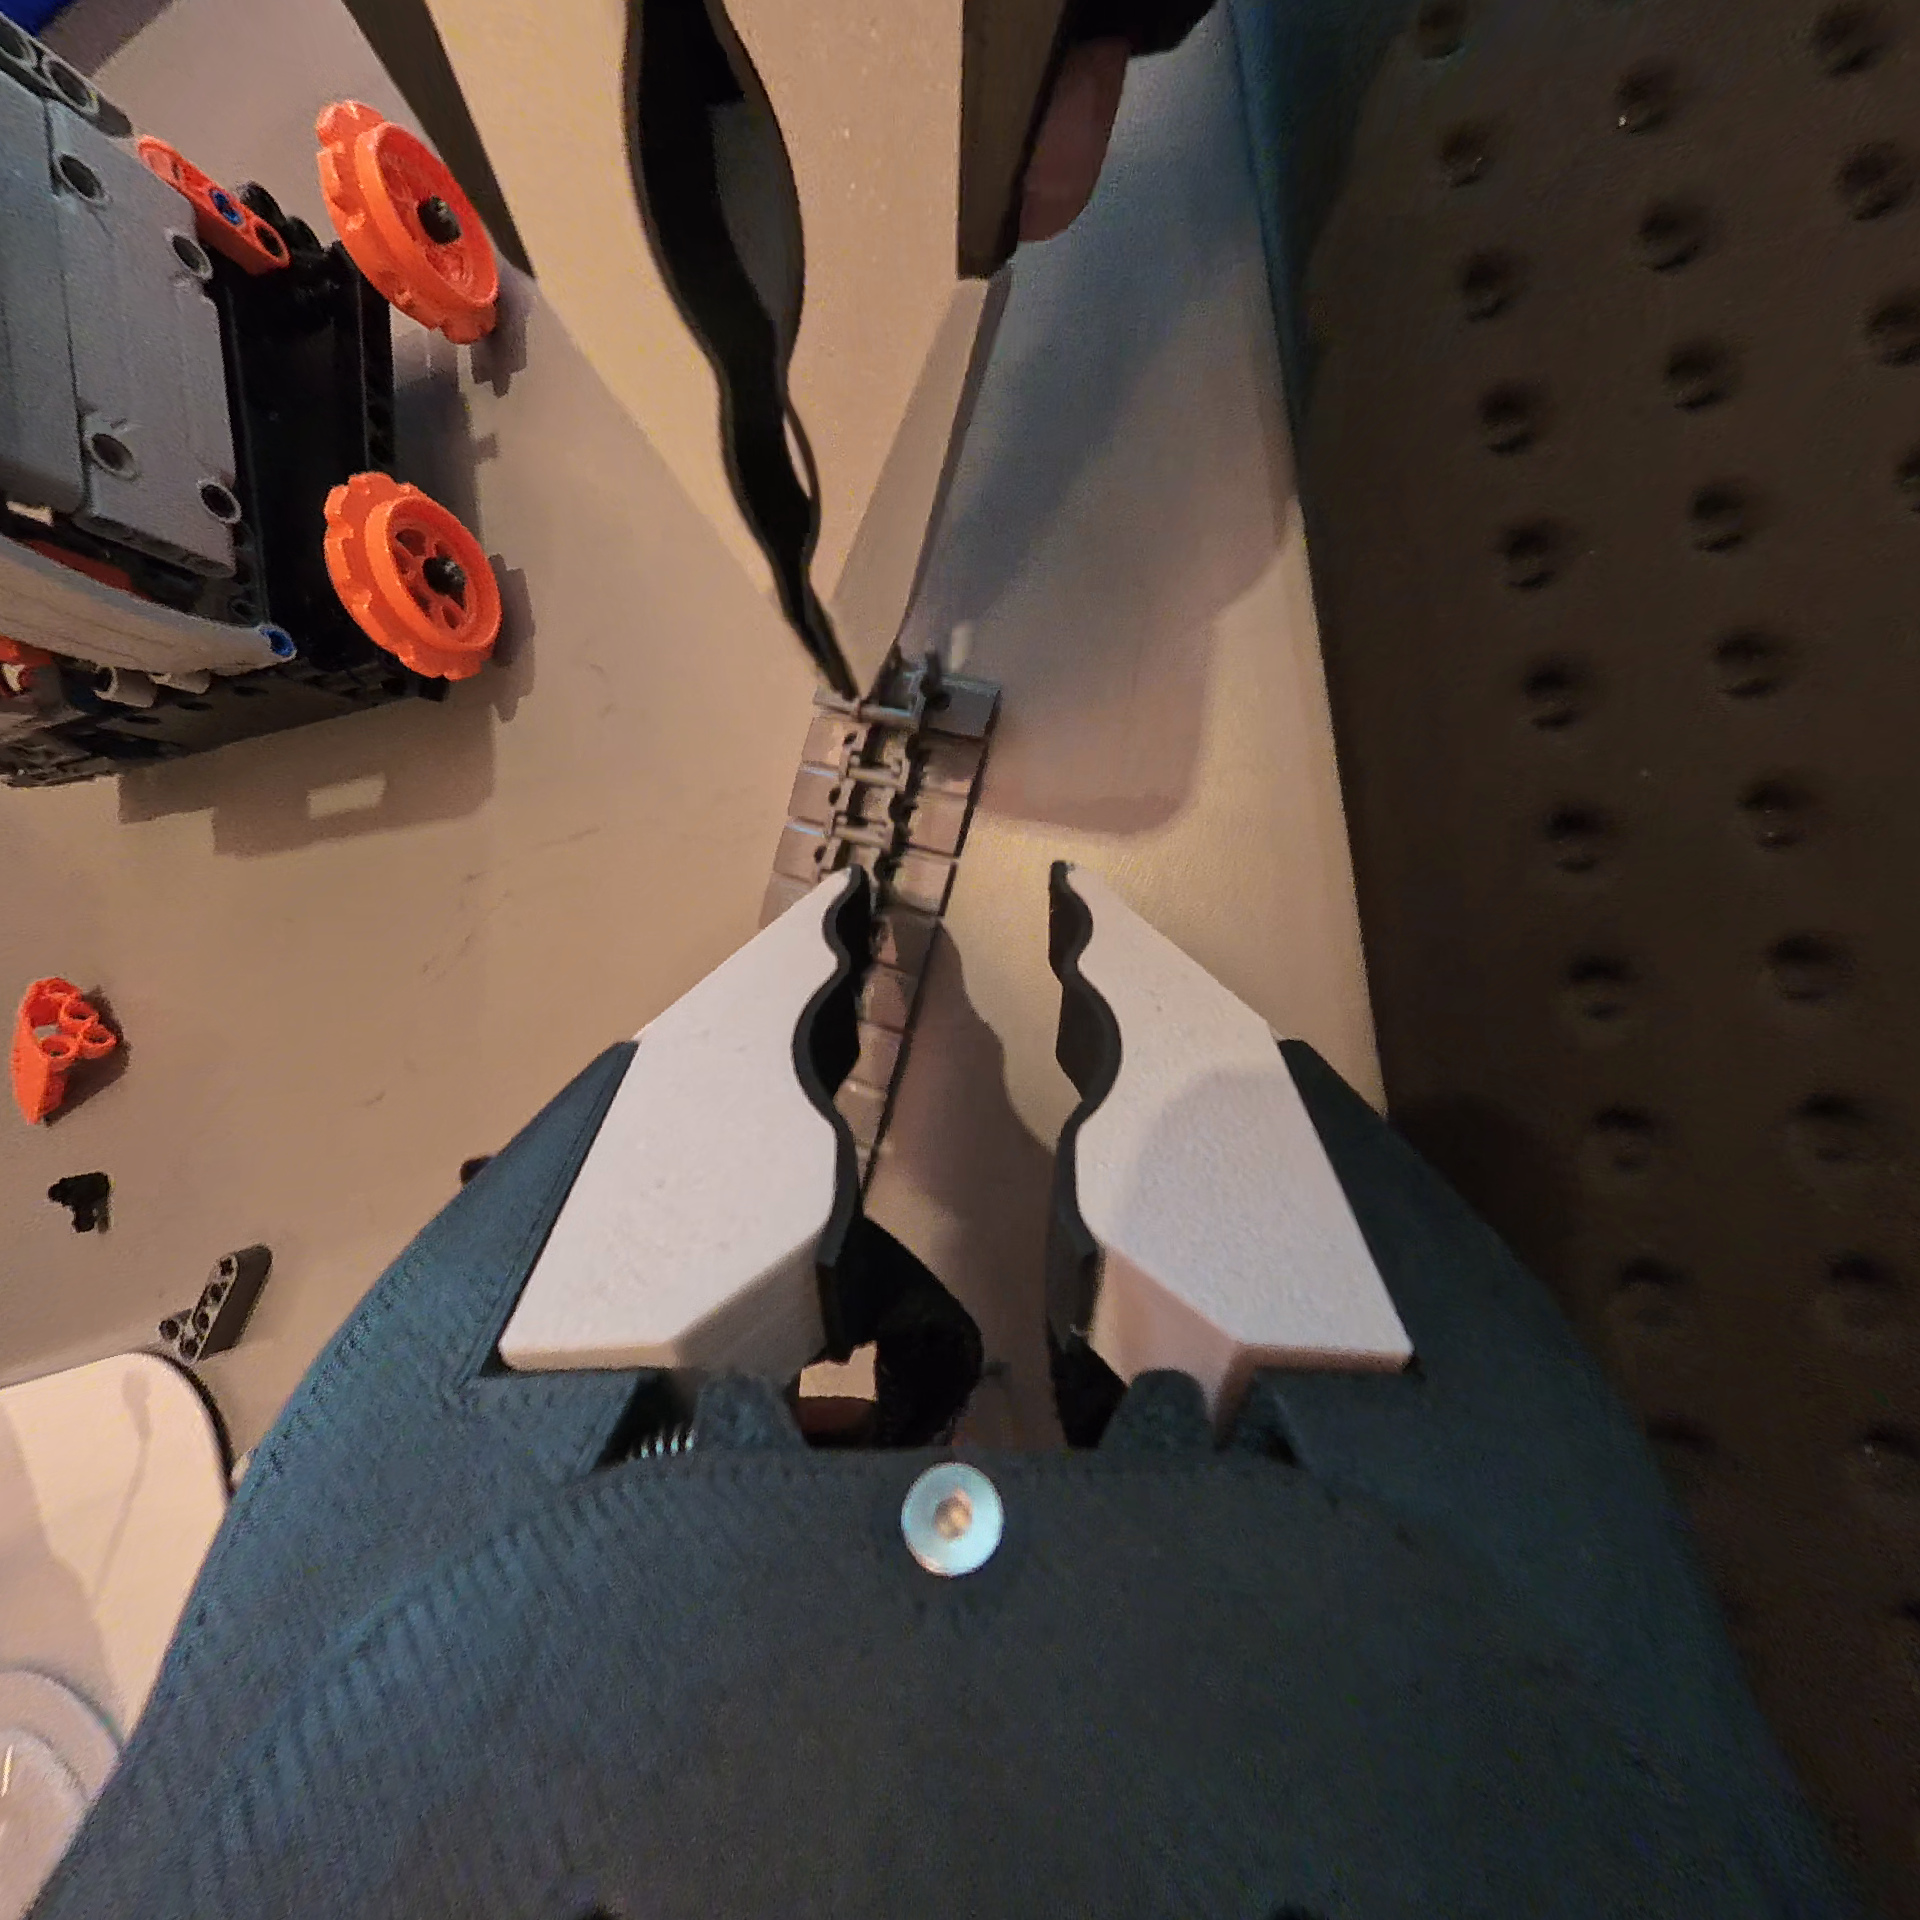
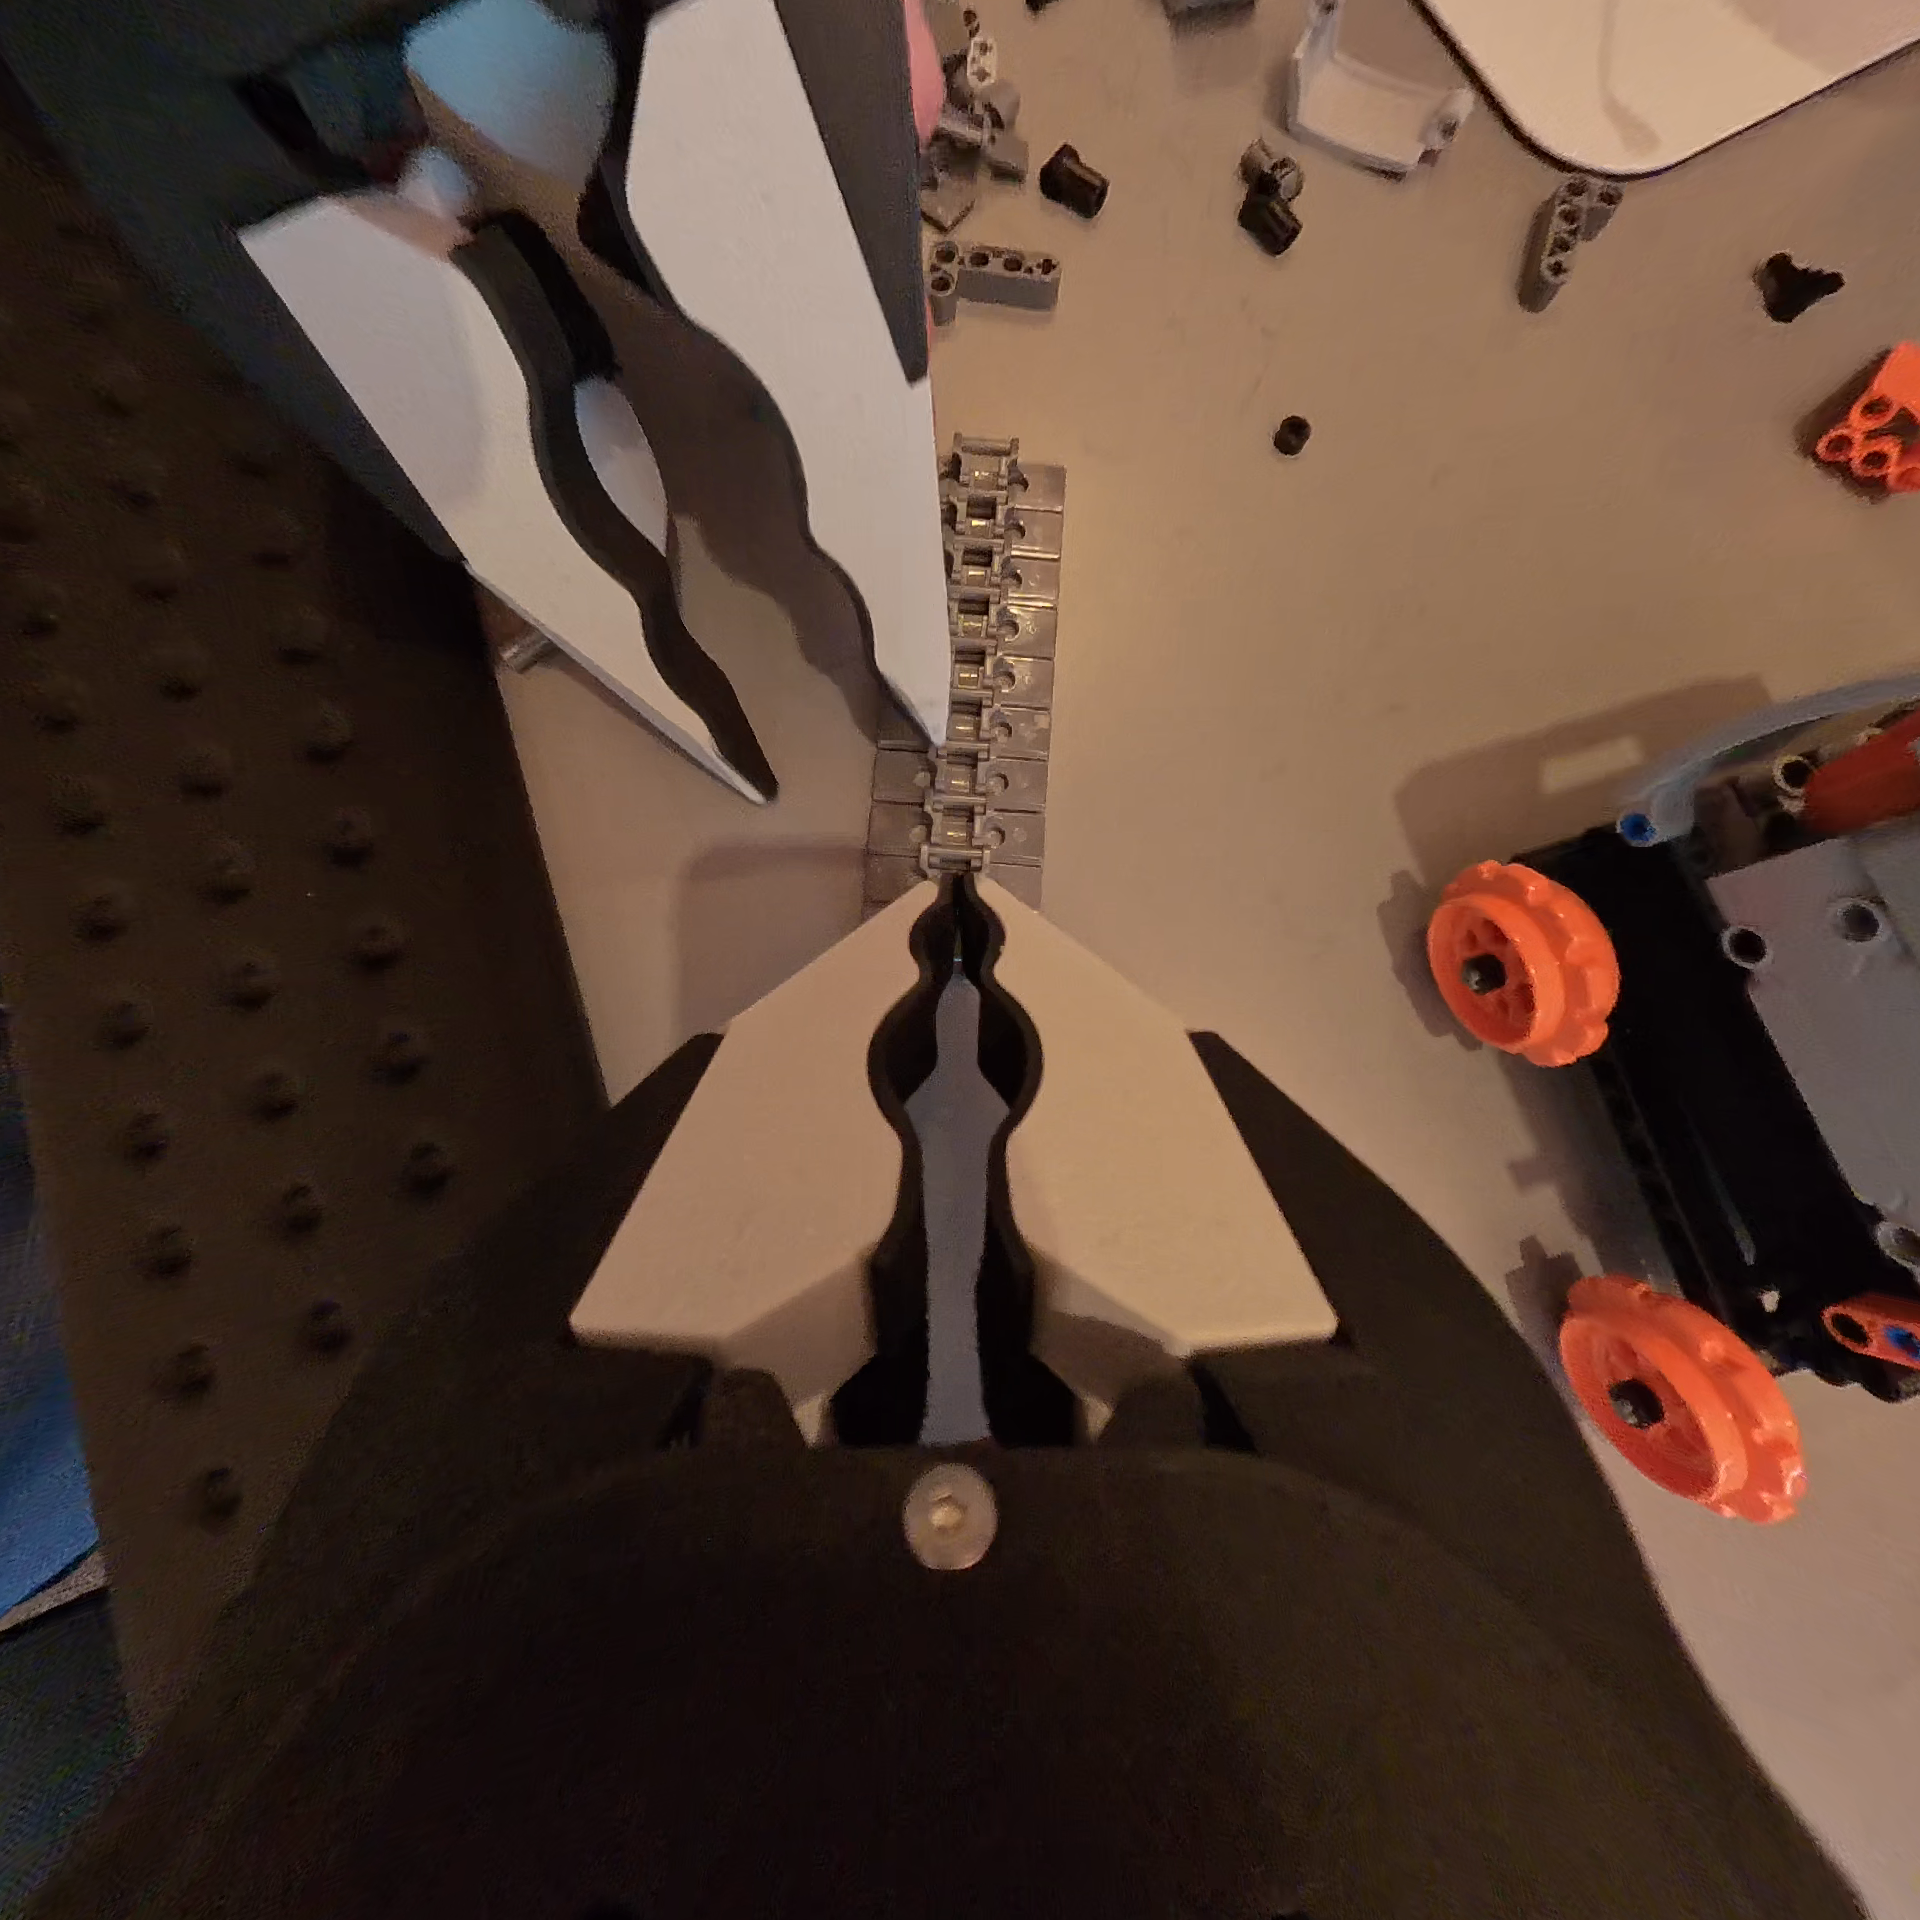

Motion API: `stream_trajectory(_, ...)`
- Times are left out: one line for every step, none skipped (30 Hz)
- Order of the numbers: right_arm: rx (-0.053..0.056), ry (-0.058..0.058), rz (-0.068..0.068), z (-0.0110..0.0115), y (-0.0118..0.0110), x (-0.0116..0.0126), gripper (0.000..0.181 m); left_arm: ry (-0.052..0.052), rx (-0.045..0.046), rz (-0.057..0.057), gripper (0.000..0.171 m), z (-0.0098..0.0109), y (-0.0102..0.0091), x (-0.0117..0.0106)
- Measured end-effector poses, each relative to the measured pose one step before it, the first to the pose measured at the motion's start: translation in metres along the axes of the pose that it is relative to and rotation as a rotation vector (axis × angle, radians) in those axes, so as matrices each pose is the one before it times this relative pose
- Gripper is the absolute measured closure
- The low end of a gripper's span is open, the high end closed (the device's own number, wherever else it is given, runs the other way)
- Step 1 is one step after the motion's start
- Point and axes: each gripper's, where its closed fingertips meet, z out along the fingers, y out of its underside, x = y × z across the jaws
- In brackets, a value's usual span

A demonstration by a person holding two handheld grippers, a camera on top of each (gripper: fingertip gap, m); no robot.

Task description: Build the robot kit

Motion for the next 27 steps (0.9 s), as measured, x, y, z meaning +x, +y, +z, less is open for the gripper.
stream_trajectory(-0.0140,0.0049,-0.0084,0.00220,0.00134,0.00101,0.181,0.0098,-0.02007,0.0007,0.136,-0.00261,0.00394,0.00122)
stream_trajectory(-0.0171,0.0139,-0.0041,0.00237,0.00188,0.00272,0.181,-0.0075,-0.01423,0.0055,0.135,-0.00305,0.00351,-0.00144)
stream_trajectory(-0.0093,-0.0014,-0.0021,0.00231,0.00104,0.00045,0.181,-0.0203,-0.00867,0.0021,0.136,-0.00299,0.00296,-0.00390)
stream_trajectory(-0.0096,-0.0158,0.0022,0.00221,0.00129,-0.00181,0.181,-0.0152,-0.00059,-0.0050,0.135,-0.00225,0.00220,-0.00372)
stream_trajectory(-0.0047,-0.0089,-0.0020,0.00146,0.00066,-0.00090,0.181,0.0028,0.00431,-0.0107,0.135,-0.00150,0.00147,-0.00077)
stream_trajectory(-0.0042,-0.0021,-0.0061,0.00071,0.00027,-0.00022,0.181,0.0014,-0.00313,-0.0080,0.134,-0.00024,0.00244,-0.00048)
stream_trajectory(-0.0096,-0.0041,-0.0049,0.00054,0.00091,-0.00049,0.181,-0.0087,-0.01260,0.0027,0.135,0.00091,0.00382,-0.00120)
stream_trajectory(-0.0075,-0.0023,-0.0025,0.00065,0.00049,-0.00033,0.181,-0.0017,-0.01256,0.0047,0.135,0.00165,0.00360,0.00045)
stream_trajectory(-0.0074,-0.0009,-0.0023,0.00058,0.00023,-0.00026,0.181,0.0086,0.00974,-0.0059,0.138,0.00056,-0.00070,0.00180)
stream_trajectory(-0.0091,-0.0004,-0.0041,0.00010,0.00042,-0.00029,0.181,0.0032,0.00191,-0.0060,0.139,0.00006,0.00001,0.00057)
stream_trajectory(-0.0086,0.0018,-0.0083,-0.00002,0.00018,-0.00009,0.181,-0.0044,-0.00056,0.0021,0.138,-0.00013,0.00028,-0.00051)
stream_trajectory(-0.0055,0.0029,-0.0082,-0.00021,-0.00006,-0.00013,0.181,-0.0023,0.00022,0.0010,0.138,-0.00022,0.00024,-0.00022)
stream_trajectory(0.0034,-0.0026,0.0002,-0.00077,-0.00079,-0.00059,0.181,-0.0008,0.00201,-0.0007,0.138,-0.00002,0.00010,0.00006)
stream_trajectory(0.0146,-0.0101,0.0097,-0.00154,-0.00189,-0.00100,0.181,-0.0003,0.00306,-0.0005,0.138,-0.00006,0.00008,0.00019)
stream_trajectory(0.0077,-0.0045,0.0086,-0.00159,-0.00052,0.00002,0.181,0.0015,0.00288,-0.0007,0.139,-0.00007,0.00006,0.00055)
stream_trajectory(-0.0067,0.0070,-0.0005,-0.00097,0.00160,0.00142,0.181,0.0004,0.00206,0.0004,0.140,-0.00001,-0.00002,0.00032)
stream_trajectory(-0.0101,0.0024,-0.0028,0.00001,0.00194,0.00051,0.181,0.0008,0.00059,-0.0001,0.140,0.00006,0.00004,0.00019)
stream_trajectory(-0.0046,-0.0057,-0.0009,0.00032,0.00078,-0.00058,0.181,0.0013,-0.00034,0.0001,0.140,0.00004,-0.00002,0.00014)
stream_trajectory(-0.0020,-0.0062,-0.0010,0.00030,0.00000,-0.00067,0.181,0.0006,-0.00056,0.0016,0.140,0.00002,-0.00004,0.00002)
stream_trajectory(-0.0044,-0.0080,-0.0032,0.00011,0.00002,-0.00109,0.181,0.0001,0.00010,0.0020,0.141,0.00002,-0.00012,0.00005)
stream_trajectory(-0.0108,-0.0104,-0.0046,0.00050,0.00091,-0.00183,0.181,0.0011,0.00059,-0.0006,0.141,0.00012,-0.00003,0.00023)
stream_trajectory(-0.0085,-0.0021,-0.0044,0.00035,0.00051,-0.00069,0.181,0.0020,0.00094,-0.0027,0.141,0.00012,-0.00010,0.00026)
stream_trajectory(-0.0033,0.0029,-0.0058,-0.00016,0.00017,-0.00015,0.181,0.0003,0.00065,-0.0017,0.142,-0.00001,-0.00002,0.00020)
stream_trajectory(-0.0015,-0.0012,-0.0036,-0.00029,0.00048,-0.00054,0.181,-0.0015,0.00054,-0.0001,0.142,0.00001,0.00001,0.00008)
stream_trajectory(-0.0001,-0.0023,0.0022,-0.00019,0.00029,-0.00010,0.181,0.0005,0.00079,0.0004,0.142,-0.00003,0.00004,0.00036)
stream_trajectory(0.0001,-0.0020,0.0017,0.00006,0.00010,0.00002,0.181,0.0012,0.00023,0.0006,0.143,0.00005,-0.00001,0.00037)
stream_trajectory(-0.0016,-0.0008,-0.0015,0.00021,-0.00007,0.00006,0.181,0.0006,-0.00002,-0.0004,0.143,-0.00003,-0.00002,-0.00013)
